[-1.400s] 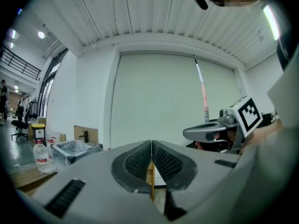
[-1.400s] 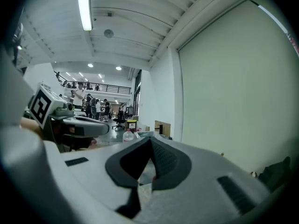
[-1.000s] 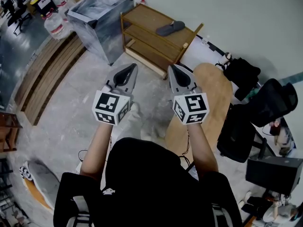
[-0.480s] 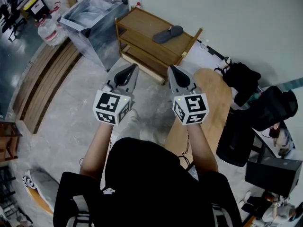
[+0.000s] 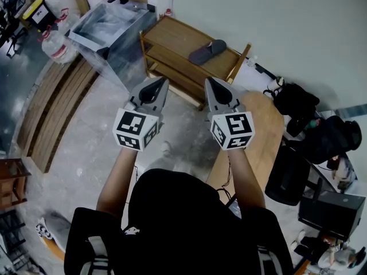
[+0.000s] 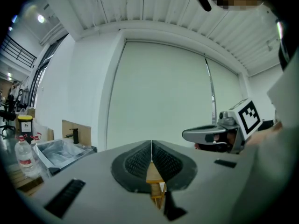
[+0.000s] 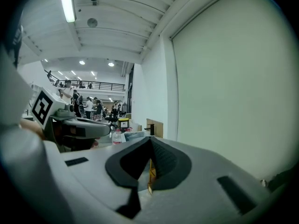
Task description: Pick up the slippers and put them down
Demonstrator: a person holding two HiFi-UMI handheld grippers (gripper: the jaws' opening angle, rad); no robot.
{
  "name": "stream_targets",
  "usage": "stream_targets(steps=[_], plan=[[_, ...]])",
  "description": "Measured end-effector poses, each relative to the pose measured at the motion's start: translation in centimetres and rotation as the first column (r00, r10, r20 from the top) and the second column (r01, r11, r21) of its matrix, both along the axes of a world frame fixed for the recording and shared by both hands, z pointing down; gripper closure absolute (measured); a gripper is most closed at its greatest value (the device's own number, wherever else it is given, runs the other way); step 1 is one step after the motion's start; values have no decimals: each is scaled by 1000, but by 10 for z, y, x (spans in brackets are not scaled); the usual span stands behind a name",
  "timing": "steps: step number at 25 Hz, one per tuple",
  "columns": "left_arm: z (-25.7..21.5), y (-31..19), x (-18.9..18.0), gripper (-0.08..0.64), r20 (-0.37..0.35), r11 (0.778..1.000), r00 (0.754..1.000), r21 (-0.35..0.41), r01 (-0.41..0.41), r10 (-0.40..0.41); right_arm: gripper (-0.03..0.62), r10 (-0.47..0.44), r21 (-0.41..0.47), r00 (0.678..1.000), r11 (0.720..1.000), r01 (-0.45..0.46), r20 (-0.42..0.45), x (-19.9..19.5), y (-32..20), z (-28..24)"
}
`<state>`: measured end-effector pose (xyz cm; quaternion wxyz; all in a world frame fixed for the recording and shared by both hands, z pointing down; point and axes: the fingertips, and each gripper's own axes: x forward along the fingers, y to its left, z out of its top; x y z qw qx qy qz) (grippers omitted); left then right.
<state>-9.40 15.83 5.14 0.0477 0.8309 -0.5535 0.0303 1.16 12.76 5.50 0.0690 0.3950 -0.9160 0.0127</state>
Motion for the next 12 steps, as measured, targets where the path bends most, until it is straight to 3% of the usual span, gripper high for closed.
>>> stream_targets(steps=[12], plan=[[14,-83,-54,554,-27,999,998,-18,-51,50,592,52,-16,998,998,-53,-34,-50,-78,12]])
